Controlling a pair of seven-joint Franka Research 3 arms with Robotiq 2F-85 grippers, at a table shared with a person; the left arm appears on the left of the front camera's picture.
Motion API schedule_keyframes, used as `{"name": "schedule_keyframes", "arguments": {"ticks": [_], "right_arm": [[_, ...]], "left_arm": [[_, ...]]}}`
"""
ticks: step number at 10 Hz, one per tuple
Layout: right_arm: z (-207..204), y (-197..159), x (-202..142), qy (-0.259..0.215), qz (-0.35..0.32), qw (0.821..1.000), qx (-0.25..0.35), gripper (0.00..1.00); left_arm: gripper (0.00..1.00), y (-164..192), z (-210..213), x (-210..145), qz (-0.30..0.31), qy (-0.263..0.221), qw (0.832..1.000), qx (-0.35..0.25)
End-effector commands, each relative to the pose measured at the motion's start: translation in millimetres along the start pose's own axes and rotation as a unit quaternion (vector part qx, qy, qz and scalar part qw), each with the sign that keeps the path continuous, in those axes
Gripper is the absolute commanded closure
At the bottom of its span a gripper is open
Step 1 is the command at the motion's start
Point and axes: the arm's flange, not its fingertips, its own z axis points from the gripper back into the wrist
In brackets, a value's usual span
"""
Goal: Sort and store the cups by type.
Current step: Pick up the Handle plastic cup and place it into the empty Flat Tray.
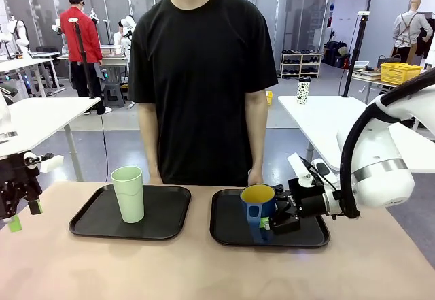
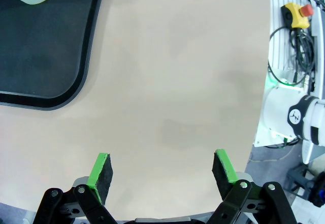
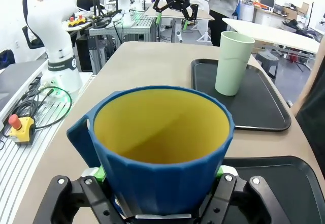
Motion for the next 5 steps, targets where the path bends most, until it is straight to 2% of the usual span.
{"name": "schedule_keyframes", "arguments": {"ticks": [1, 2, 5], "right_arm": [[0.0, -3.0, 1.3, 0.005, 0.002, 1.0, 0.005, 0.31], [0.0, 0.0, 0.0, 0.0, 0.0, 1.0, 0.0, 0.25], [10.8, -21.8, -17.6, -0.029, 0.003, 0.999, -0.023, 0.25]], "left_arm": [[0.0, -0.4, 0.9, -0.9, -0.004, 0.002, 1.0, 0.001], [0.0, -0.4, 0.9, -0.9, -0.004, 0.002, 1.0, 0.001], [0.0, -0.4, 0.9, -0.9, -0.004, 0.002, 1.0, 0.001]]}}
